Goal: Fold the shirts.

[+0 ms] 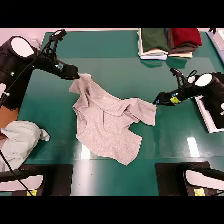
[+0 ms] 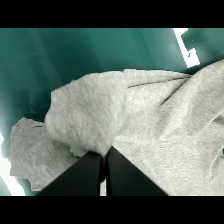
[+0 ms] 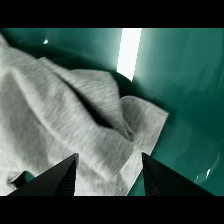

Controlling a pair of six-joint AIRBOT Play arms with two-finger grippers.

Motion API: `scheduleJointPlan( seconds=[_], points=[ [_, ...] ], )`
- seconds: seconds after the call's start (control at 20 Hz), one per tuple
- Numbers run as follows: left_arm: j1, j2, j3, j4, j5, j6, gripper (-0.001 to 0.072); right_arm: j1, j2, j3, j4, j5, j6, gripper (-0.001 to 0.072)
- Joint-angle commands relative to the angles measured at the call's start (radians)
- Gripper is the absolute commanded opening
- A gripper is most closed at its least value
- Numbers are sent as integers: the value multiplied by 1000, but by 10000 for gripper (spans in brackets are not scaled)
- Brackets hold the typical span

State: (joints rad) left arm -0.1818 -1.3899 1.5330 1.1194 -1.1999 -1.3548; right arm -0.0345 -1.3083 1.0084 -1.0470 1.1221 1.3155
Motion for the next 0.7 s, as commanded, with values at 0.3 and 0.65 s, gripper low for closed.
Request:
scheduleJointPlan(
  seconds=[0.3,0.65],
  points=[
    [0,-1,5,-1,-20,1,22,127,-36,-16,24,-102,-76,94],
    [0,220,180,8,21,-6,21,-6,273,120,24,-67,-86,13]
  ],
)
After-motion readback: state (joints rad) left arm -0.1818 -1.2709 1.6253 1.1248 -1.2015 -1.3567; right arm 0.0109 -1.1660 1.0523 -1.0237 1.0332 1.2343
